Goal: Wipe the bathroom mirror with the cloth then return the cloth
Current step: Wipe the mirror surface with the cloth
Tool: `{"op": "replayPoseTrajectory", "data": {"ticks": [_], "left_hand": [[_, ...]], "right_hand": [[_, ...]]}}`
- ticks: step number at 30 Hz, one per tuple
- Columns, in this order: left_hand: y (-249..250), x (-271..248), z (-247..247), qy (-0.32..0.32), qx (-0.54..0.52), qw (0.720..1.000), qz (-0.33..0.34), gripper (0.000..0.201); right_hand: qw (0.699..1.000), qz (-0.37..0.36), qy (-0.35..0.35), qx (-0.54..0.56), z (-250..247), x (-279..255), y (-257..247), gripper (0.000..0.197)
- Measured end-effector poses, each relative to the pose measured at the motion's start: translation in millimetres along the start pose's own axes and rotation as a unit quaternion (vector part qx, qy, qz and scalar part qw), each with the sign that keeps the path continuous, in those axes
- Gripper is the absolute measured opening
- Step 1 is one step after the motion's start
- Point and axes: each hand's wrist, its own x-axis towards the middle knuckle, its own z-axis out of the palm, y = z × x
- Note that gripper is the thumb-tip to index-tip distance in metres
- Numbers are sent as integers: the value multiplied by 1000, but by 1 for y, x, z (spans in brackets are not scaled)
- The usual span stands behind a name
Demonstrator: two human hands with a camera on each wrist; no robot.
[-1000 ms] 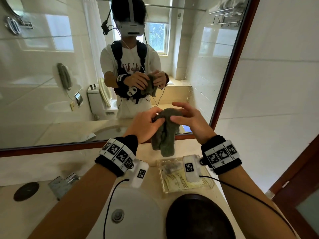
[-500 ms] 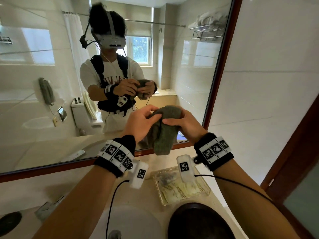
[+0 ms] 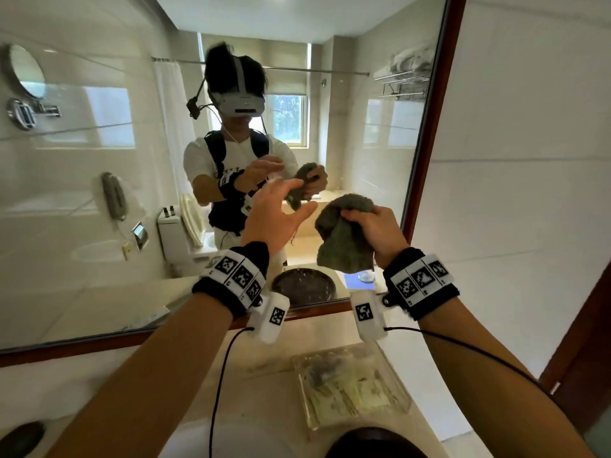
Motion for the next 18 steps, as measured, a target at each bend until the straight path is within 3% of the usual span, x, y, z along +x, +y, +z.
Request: {"op": "replayPoseTrajectory", "data": {"ticks": [4, 11, 18], "left_hand": [[2, 36, 13, 7, 144, 989, -17, 73], [35, 76, 49, 29, 311, 949, -42, 80], [64, 123, 58, 63, 367, 927, -50, 90]], "right_hand": [[999, -25, -18, -42, -20, 30, -11, 15], [1000, 3, 9, -9, -44, 78, -28, 30], [998, 26, 4, 65, -63, 114, -64, 48]]}}
